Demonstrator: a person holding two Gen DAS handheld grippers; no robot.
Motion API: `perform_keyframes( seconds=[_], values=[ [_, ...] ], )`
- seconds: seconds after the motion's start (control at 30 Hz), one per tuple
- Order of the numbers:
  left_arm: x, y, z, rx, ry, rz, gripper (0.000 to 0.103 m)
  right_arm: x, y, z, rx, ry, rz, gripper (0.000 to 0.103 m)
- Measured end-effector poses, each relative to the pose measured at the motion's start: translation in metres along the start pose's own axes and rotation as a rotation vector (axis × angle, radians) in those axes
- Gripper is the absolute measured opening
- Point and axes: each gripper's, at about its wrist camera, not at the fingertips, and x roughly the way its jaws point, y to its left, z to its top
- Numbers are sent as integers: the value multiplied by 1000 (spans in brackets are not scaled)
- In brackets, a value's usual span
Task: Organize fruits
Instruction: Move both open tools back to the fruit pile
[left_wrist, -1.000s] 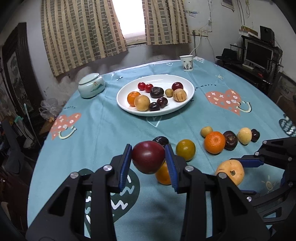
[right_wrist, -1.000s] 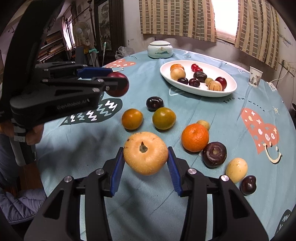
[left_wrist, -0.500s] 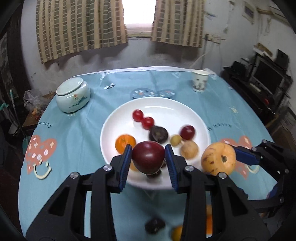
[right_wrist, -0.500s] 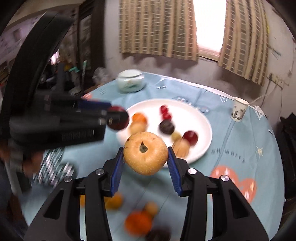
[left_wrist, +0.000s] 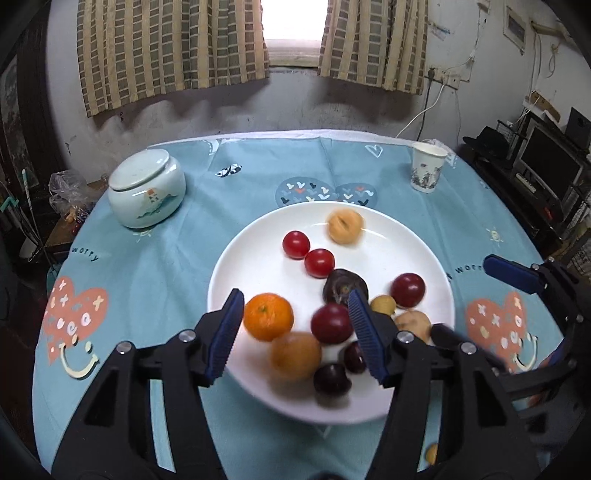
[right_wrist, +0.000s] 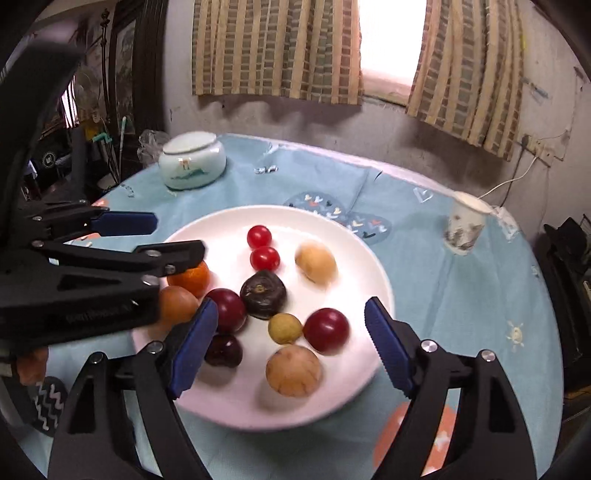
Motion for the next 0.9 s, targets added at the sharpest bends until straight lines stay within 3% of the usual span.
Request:
perform_keyframes(
  seconds=[0.13, 0.23, 0.4, 0.57, 0.83, 0.87, 0.9],
  values=[
    [-51, 0, -29, 54, -48, -18, 68, -63, -8, -25, 53, -28, 58, 82],
    [-88, -7, -67, 138, -64, -31, 71, -108, -6, -57, 21, -50, 52, 82],
    [-116, -21, -141, 231, -8, -84, 71, -162, 5, -123, -31, -27, 33, 82],
    [-108, -31, -181, 262, 48, -92, 71, -185, 4, -173, -23, 4, 2, 82],
    [-70, -38, -194, 272, 123, -82, 75, -172, -15, -208, 18, 90, -38, 82],
    [-66, -38, -194, 269, 129, -82, 73, -166, -14, -209, 9, 105, -43, 82],
    [-62, -38, -195, 264, 136, -82, 51, -162, -12, -209, 4, 113, -35, 82]
  ],
)
